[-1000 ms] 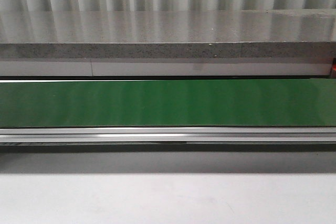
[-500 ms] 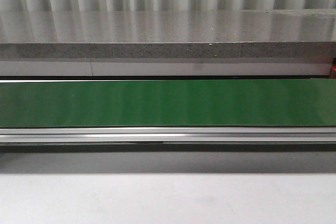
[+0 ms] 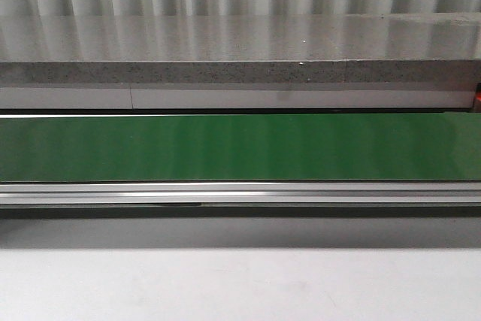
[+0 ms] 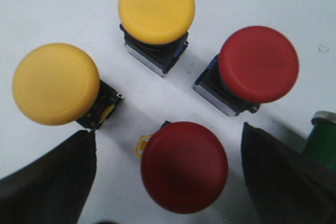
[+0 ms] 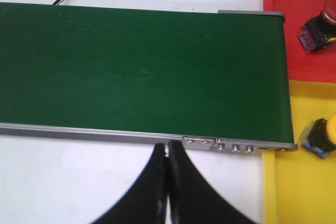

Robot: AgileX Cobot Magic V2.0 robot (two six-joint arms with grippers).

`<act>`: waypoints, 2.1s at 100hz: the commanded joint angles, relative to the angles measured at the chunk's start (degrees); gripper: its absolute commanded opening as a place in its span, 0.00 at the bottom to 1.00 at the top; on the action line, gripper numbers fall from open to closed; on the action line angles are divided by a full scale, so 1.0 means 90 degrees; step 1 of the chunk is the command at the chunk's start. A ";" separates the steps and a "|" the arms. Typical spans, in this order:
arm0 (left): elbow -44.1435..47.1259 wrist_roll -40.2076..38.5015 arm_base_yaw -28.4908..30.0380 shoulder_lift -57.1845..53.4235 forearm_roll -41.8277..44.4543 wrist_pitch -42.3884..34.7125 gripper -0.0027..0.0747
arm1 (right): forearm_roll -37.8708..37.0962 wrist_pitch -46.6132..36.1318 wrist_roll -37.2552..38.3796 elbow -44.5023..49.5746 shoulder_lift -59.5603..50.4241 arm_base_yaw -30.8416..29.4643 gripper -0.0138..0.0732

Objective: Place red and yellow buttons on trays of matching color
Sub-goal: 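Move the left gripper over a red button on the table, then grasp the red button with the left gripper and set it on the belt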

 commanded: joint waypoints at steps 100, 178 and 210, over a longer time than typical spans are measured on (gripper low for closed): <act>-0.0197 0.0716 -0.0159 -0.2188 -0.0036 0.0571 0.01 | 0.0013 -0.0346 -0.0052 -0.0160 -0.0047 0.0014 0.08; 0.0024 0.1127 -0.1667 -0.1951 -0.0197 0.1124 0.01 | 0.0013 -0.0346 -0.0052 -0.0160 -0.0047 0.0014 0.08; 0.0024 0.1343 -0.1667 -0.1864 -0.0320 0.1216 0.23 | 0.0013 -0.0346 -0.0052 -0.0160 -0.0047 0.0014 0.08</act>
